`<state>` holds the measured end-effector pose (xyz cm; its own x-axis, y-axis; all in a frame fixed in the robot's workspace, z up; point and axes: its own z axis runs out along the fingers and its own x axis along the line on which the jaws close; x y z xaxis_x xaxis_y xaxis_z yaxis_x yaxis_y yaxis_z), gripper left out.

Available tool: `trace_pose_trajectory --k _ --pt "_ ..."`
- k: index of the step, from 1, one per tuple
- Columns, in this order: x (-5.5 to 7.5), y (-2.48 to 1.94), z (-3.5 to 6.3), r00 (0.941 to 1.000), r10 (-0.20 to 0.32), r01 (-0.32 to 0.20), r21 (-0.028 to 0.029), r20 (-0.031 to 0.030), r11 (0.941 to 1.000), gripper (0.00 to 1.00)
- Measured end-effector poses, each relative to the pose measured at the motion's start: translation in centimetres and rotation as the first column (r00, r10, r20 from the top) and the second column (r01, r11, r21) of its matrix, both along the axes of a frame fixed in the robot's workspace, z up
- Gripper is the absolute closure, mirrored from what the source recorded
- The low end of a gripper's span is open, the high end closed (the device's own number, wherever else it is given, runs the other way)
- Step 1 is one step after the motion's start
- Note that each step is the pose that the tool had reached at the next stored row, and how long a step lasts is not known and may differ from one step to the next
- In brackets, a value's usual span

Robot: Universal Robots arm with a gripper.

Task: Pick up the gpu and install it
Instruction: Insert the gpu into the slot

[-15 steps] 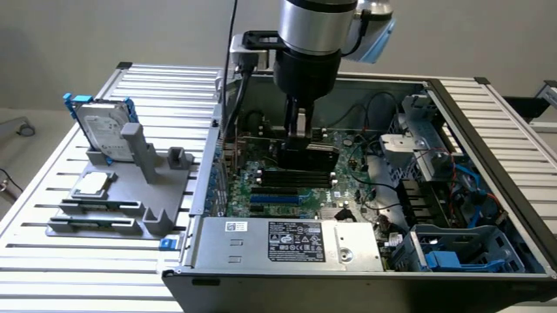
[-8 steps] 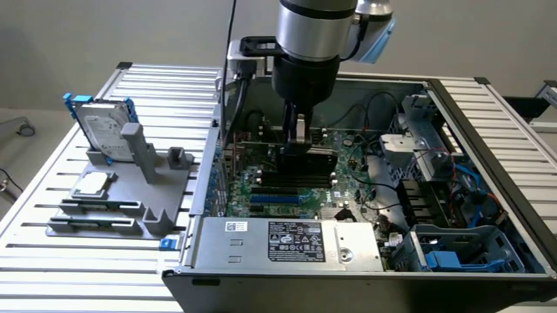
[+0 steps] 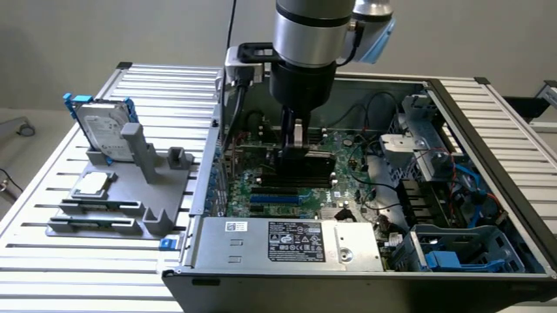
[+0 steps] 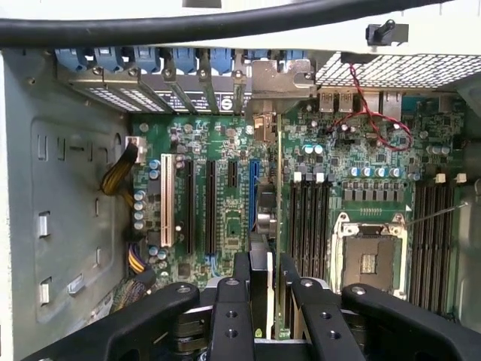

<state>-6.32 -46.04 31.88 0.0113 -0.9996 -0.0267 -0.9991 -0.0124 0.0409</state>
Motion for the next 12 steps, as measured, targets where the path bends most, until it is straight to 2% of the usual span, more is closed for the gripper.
trace_pose_trajectory --k 12 --pt "-0.7 -0.19 -2.15 1.0 0.003 -0.003 0.0 0.0003 1.0 0.74"
